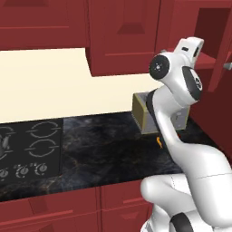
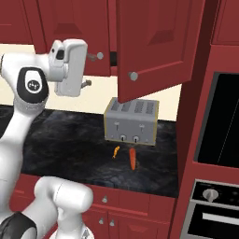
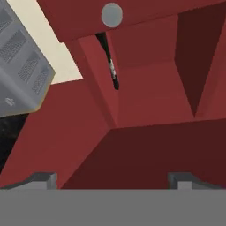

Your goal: Pick the pan from the cabinet and place it on the stove. Then turn on the stove burner for the pan.

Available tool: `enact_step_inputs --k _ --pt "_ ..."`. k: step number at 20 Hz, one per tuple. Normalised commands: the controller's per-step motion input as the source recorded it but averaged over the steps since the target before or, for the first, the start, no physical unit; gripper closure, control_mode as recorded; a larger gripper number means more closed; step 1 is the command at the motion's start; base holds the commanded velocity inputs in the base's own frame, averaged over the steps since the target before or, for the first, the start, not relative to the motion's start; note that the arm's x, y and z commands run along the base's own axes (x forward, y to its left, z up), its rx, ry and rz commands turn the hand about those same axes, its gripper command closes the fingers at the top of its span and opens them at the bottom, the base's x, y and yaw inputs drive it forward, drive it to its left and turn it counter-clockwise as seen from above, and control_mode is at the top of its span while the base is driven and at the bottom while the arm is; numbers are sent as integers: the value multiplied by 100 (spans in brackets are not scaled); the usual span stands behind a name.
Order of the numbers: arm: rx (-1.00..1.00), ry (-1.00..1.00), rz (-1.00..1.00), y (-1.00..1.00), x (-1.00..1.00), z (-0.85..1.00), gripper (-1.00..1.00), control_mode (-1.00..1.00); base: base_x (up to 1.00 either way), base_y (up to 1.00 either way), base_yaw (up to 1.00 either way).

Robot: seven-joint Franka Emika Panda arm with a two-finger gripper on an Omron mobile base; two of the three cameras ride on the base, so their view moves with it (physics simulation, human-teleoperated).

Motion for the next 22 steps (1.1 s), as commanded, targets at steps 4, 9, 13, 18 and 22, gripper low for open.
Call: enact_step_inputs --k 4,9,13,18,22 --pt "-2 10 -8 -46 25 0 -100 -100 0 0 0" --pt "0 8 -6 -52 11 0 -100 -100 0 0 0" --pt "0 3 -5 -58 0 0 -100 -100 0 0 0" --pt "0 0 -6 -58 -21 0 -100 -100 0 0 0" --pt "0 0 -8 -60 -58 0 -100 -100 0 0 0"
